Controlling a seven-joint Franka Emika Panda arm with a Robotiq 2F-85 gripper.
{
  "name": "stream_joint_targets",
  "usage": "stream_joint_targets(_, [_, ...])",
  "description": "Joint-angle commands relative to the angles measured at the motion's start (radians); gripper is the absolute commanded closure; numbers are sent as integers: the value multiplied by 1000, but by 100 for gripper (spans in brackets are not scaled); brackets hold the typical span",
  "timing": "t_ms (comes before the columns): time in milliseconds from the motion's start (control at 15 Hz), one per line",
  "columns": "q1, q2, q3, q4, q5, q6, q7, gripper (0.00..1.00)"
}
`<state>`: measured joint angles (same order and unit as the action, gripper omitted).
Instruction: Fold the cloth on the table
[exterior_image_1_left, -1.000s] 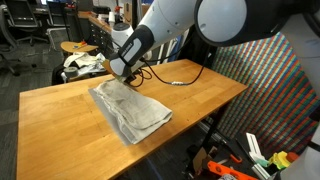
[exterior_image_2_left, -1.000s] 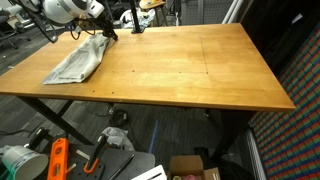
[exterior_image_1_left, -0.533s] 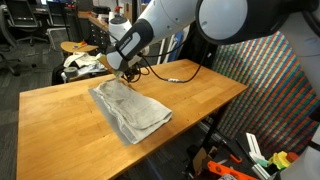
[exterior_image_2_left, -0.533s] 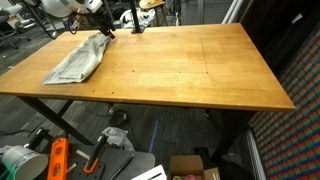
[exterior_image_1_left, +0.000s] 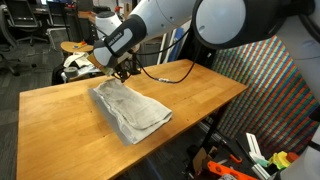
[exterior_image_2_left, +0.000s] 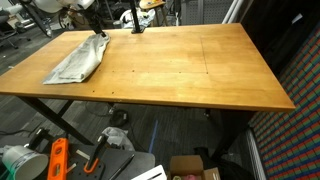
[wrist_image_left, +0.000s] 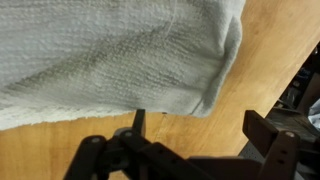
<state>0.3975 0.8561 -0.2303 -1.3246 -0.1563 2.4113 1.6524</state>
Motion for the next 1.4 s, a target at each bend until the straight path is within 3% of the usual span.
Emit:
stream_joint_targets(0, [-12, 68, 23, 125, -32, -95, 11, 1])
stream_joint_targets(400, [-11, 136, 27, 222, -54, -196, 5, 0])
stream_joint_targets(867, [-33, 164, 54, 330, -60, -431, -58, 0])
stream_joint_targets(1333, [-91, 213, 121, 454, -11, -590, -155, 0])
